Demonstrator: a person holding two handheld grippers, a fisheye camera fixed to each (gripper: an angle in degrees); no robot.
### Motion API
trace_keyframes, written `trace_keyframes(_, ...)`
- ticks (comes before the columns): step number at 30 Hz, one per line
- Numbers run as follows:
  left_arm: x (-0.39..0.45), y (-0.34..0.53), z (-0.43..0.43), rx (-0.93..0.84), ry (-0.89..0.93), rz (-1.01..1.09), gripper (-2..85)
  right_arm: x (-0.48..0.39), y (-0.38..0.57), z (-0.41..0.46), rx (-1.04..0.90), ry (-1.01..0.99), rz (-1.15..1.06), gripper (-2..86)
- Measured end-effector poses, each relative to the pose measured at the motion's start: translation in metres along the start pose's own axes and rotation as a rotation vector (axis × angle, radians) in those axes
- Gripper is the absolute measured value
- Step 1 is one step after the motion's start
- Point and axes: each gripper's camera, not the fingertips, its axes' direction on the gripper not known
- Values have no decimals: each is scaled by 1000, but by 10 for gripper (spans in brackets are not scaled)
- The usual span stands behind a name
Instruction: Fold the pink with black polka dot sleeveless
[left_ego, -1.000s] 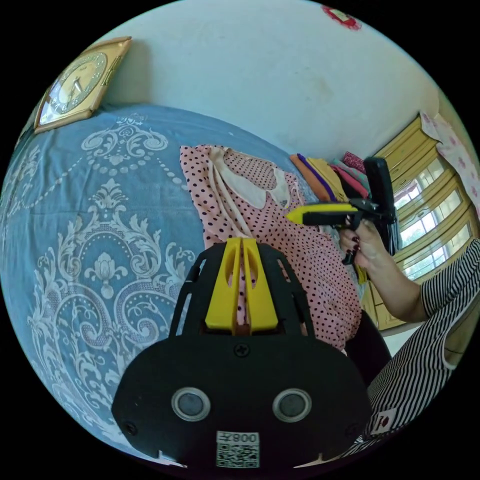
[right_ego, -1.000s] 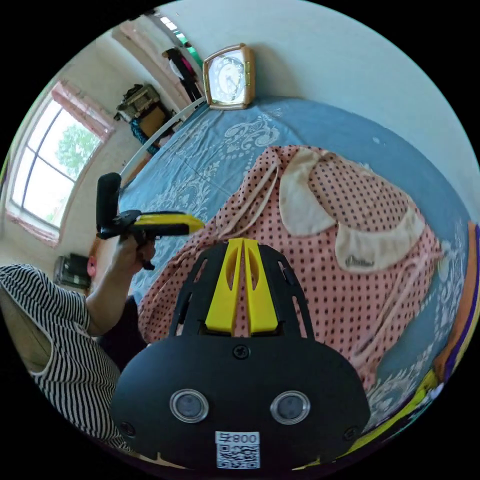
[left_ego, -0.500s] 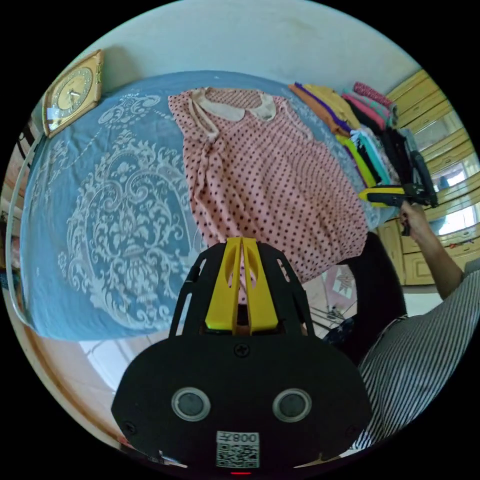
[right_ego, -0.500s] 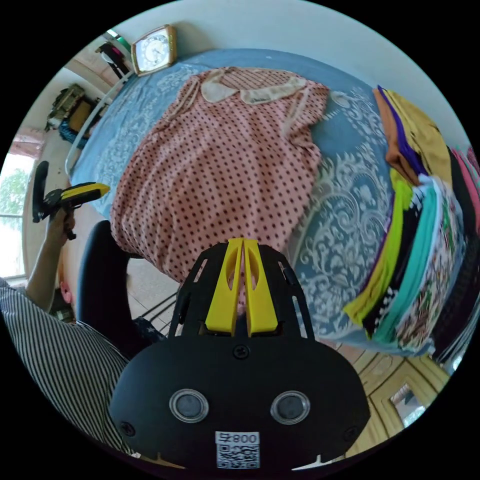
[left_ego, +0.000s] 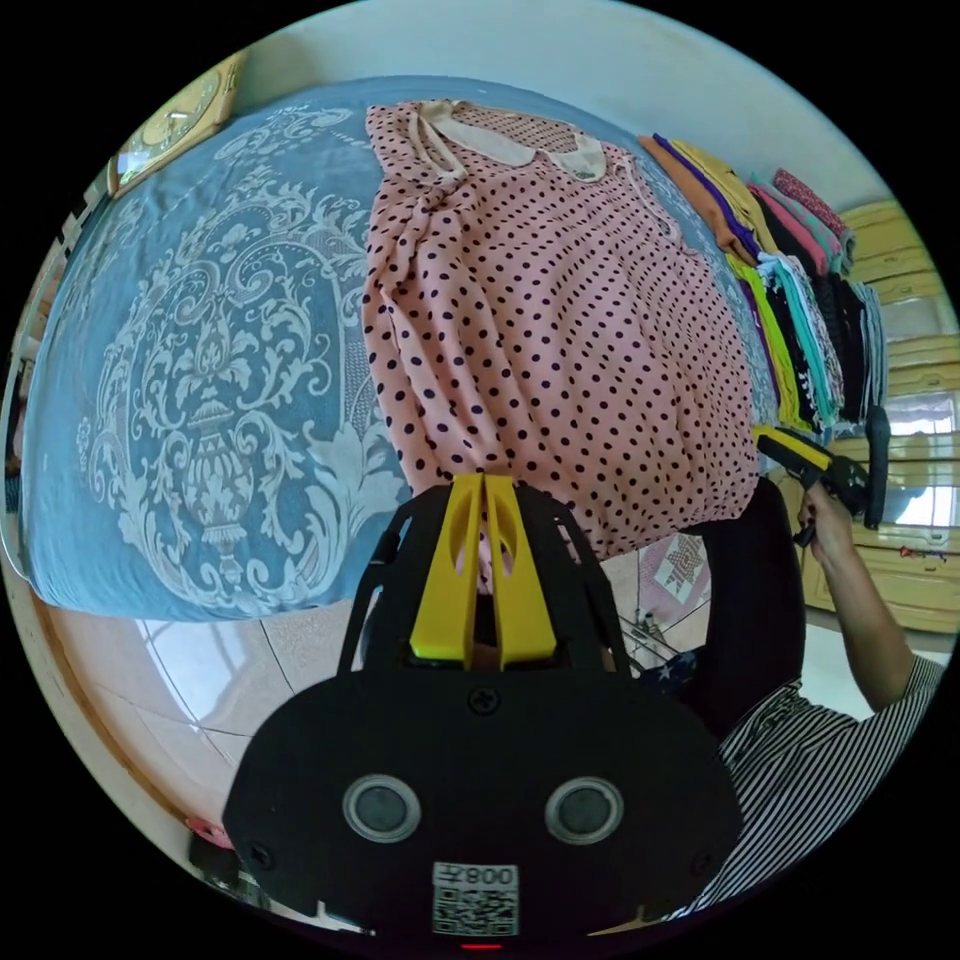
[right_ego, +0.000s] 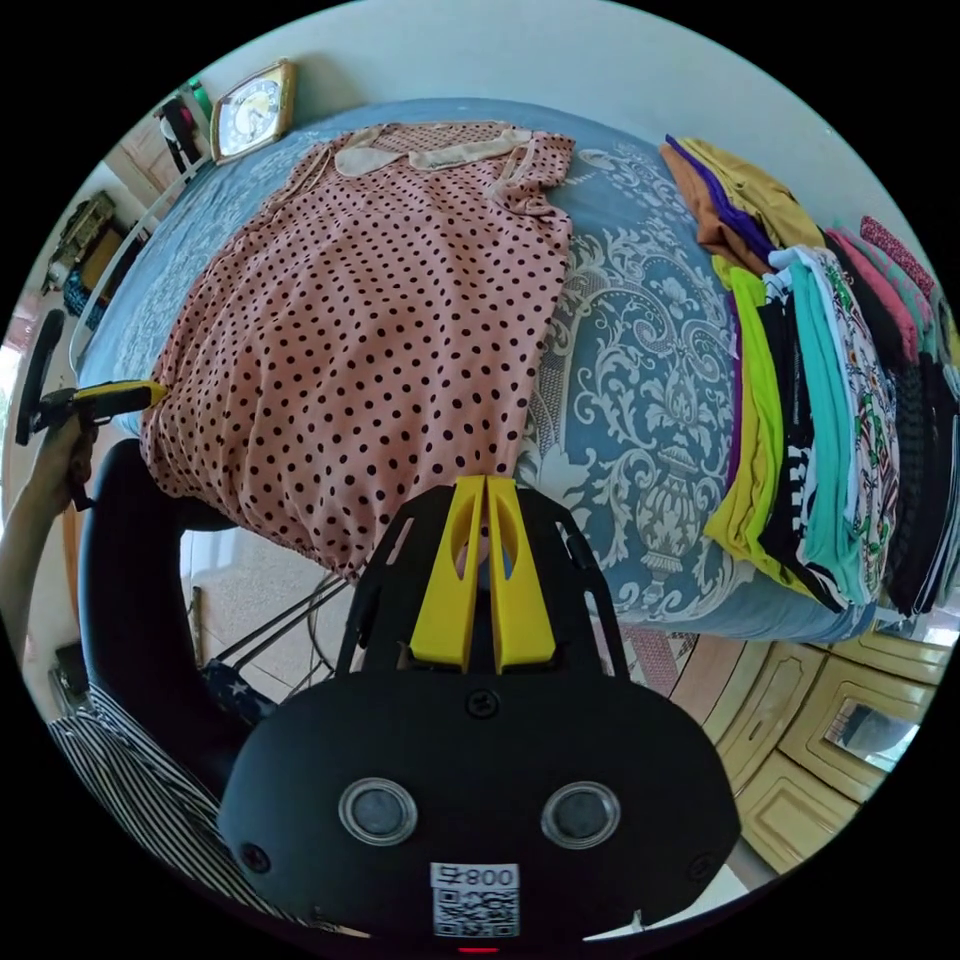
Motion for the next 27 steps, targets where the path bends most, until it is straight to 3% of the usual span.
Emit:
trace_keyframes(8, 21, 18, 4, -7, -37, -7, 3, 50, 49, -4, -5, -107, 62, 0)
trace_keyframes(14, 3, 46, -6, 13, 145, -90, 7, 104, 90, -5, -49, -351, 128, 1)
trace_keyframes(27, -6, 132, 45, -11, 362, -205, 71, 179, 221, 16, -31, -505, 255, 32)
